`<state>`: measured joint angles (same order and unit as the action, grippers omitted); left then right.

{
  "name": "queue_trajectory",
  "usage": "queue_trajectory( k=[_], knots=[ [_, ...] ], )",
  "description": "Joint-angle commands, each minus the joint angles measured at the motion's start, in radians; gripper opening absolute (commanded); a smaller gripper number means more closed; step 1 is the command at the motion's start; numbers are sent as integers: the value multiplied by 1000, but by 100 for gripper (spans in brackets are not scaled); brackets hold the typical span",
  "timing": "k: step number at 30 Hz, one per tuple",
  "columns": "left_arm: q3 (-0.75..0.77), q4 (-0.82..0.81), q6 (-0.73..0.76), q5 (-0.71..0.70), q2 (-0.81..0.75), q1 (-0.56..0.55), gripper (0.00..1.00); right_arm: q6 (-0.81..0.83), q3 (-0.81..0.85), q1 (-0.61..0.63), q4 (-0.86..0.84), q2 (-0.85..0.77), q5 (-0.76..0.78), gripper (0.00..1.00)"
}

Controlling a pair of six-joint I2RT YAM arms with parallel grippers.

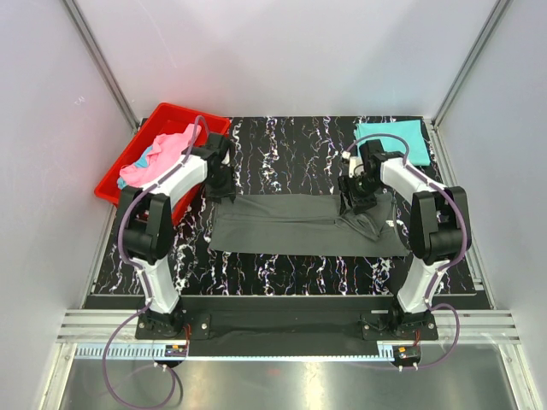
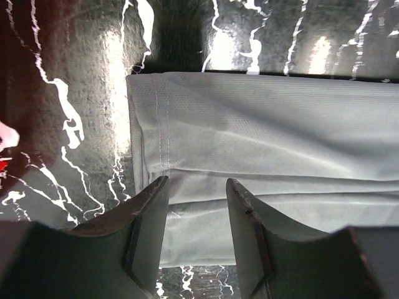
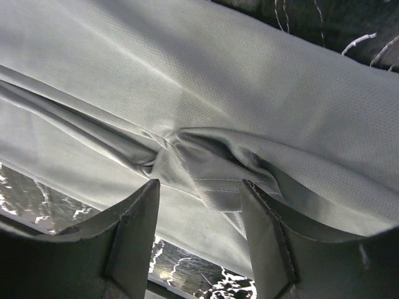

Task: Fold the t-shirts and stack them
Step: Fold the tshirt

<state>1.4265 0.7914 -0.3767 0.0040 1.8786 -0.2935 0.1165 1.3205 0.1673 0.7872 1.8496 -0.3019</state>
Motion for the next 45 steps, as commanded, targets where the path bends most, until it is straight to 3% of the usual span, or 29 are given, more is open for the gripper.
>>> queue_trajectory(
  k=[1, 9, 15, 19, 22, 23, 26, 29, 39, 45],
  knots=[
    [40, -32, 16, 19, -70, 5, 48, 34, -7, 21, 23, -36, 79, 61],
    [3, -119, 1, 168, -62, -2, 49, 44, 8, 72, 33, -35, 193, 52],
    [5, -135, -4, 220, 2, -1, 49, 83, -30, 101, -2, -64, 228, 61],
    [5, -133, 2, 231, 22, -1, 49, 110, -60, 103, -26, -102, 279, 60],
    [9, -141, -1, 231, 31, -1, 49, 110, -41, 104, -22, -99, 299, 54],
    [11, -147, -2, 229, 39, -2, 49, 110, -35, 104, -14, -96, 299, 40],
    [15, -155, -14, 231, 69, -1, 49, 107, -17, 110, -9, -93, 326, 15],
    [15, -152, -24, 215, 102, -1, 49, 103, -9, 123, 6, -104, 308, 0],
    [14, -146, -28, 162, 145, -1, 50, -93, 118, 167, 216, -72, 164, 0],
    [12, -138, -28, 154, 143, -1, 50, -167, 71, 185, 254, 20, 179, 2]
  ],
)
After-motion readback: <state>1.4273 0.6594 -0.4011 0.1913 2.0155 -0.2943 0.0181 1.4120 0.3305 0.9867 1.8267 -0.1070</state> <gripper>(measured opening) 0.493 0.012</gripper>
